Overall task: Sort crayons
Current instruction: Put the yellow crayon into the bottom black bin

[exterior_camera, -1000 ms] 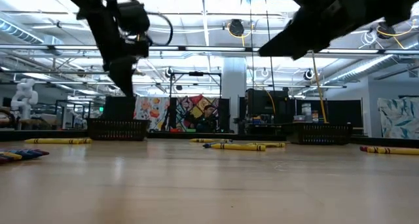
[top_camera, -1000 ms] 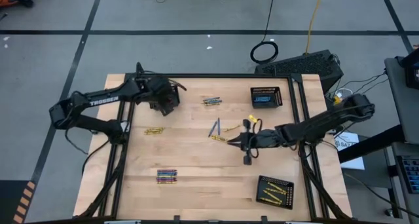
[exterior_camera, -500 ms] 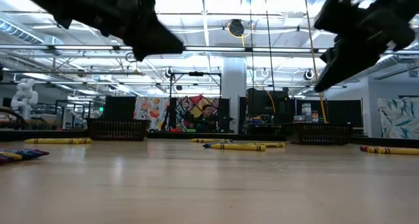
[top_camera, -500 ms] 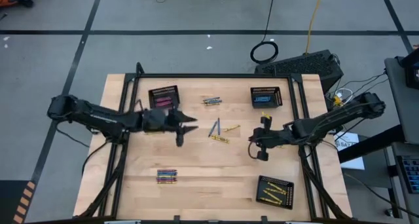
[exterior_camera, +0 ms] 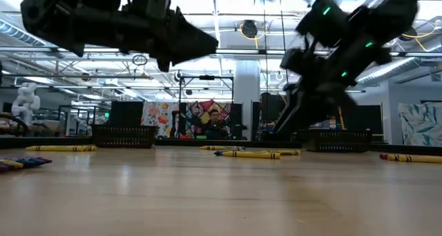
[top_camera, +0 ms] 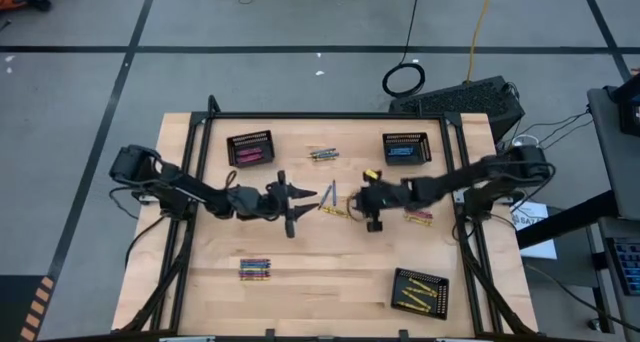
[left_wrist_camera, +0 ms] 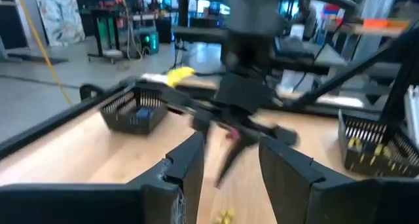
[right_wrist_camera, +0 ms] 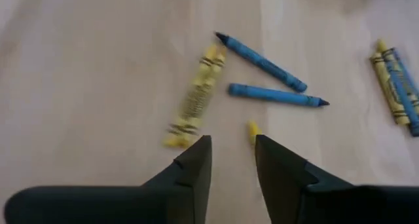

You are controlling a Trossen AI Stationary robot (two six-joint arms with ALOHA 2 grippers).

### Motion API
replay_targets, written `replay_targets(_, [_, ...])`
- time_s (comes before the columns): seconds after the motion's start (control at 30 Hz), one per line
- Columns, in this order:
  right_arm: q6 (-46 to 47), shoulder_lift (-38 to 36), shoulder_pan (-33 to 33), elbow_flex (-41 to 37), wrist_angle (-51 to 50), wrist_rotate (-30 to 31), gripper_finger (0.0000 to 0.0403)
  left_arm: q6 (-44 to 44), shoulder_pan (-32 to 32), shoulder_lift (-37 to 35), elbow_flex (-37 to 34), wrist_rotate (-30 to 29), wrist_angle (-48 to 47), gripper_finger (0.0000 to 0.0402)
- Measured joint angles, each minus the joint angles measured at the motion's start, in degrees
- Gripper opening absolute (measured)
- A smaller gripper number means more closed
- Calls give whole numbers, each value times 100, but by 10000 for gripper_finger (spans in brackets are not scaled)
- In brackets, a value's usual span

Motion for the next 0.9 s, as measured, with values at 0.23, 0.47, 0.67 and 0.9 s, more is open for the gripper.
replay_targets(0.23, [-743, 62, -1075, -2, -131, -1378, 99, 32, -2, 175, 42, 66, 8, 146])
replay_targets(0.47, [-1145, 395, -1320, -4, -79, -1815, 85, 25, 31, 175, 42, 66, 7, 146])
replay_targets(0.67, [-1223, 992, -1388, 11, 262, -1867, 64, -3, 31, 175, 42, 66, -29, 146])
replay_targets(0.9, [-717, 792, -1250, 15, -42, -1356, 7, -14, 30, 175, 42, 66, -34, 146])
